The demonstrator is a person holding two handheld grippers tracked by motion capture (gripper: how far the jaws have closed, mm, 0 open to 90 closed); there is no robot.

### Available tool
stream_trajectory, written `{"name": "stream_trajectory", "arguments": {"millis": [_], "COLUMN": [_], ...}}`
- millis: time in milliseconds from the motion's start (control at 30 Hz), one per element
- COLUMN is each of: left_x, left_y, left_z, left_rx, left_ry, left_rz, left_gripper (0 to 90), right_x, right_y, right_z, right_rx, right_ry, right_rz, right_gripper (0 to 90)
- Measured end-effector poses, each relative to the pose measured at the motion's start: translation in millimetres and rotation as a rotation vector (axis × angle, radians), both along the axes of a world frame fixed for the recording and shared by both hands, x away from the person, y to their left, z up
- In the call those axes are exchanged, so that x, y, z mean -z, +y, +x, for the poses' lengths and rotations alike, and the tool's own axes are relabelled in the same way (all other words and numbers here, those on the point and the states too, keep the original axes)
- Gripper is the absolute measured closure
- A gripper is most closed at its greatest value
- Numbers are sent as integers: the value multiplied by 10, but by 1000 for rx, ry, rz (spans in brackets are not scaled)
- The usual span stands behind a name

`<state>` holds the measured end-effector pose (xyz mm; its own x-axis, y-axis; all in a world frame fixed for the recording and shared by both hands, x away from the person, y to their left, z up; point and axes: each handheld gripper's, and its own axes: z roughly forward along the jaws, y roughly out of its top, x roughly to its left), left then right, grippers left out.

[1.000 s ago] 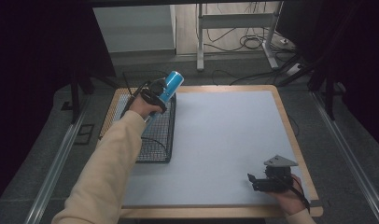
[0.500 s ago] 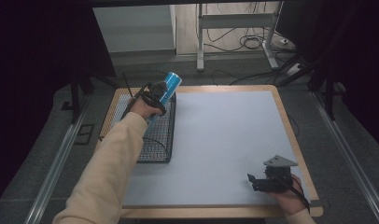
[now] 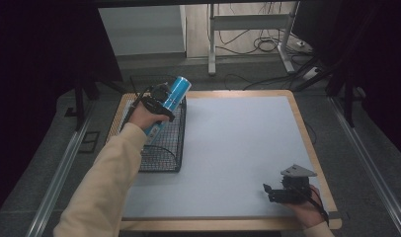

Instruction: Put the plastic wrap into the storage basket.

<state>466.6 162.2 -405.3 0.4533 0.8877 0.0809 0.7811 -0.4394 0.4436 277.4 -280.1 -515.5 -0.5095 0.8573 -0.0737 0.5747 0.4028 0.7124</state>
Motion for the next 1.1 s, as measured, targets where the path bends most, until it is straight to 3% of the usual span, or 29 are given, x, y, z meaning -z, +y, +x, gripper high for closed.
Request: {"name": "stream_trajectory", "arguments": {"millis": [133, 467, 633, 833, 933, 1100], "left_x": [-136, -326, -342, -308, -277, -158], "left_y": [36, -65, -251, -508, -623, -837], "left_z": [-199, -645, -899, -1144, -1287, -1568], "left_rx": [25, 115, 184, 248, 289, 366], "left_ry": [-37, -67, -94, -83, -85, -93], "left_rz": [-58, -171, -205, -220, -217, -248], "left_gripper": [165, 177, 192, 200, 197, 191], "right_x": [-4, -5, -4, -31, -52, -62], "right_y": [7, 68, 58, 54, 73, 74], "right_z": [5, 43, 62, 35, 18, -6], "right_rx": [1, -18, -21, -11, -13, -17], "right_ry": [-4, -4, -4, -15, -23, -30], "right_rz": [2, 1, 2, -5, -9, -13], "right_gripper": [69, 68, 68, 70, 70, 70]}}
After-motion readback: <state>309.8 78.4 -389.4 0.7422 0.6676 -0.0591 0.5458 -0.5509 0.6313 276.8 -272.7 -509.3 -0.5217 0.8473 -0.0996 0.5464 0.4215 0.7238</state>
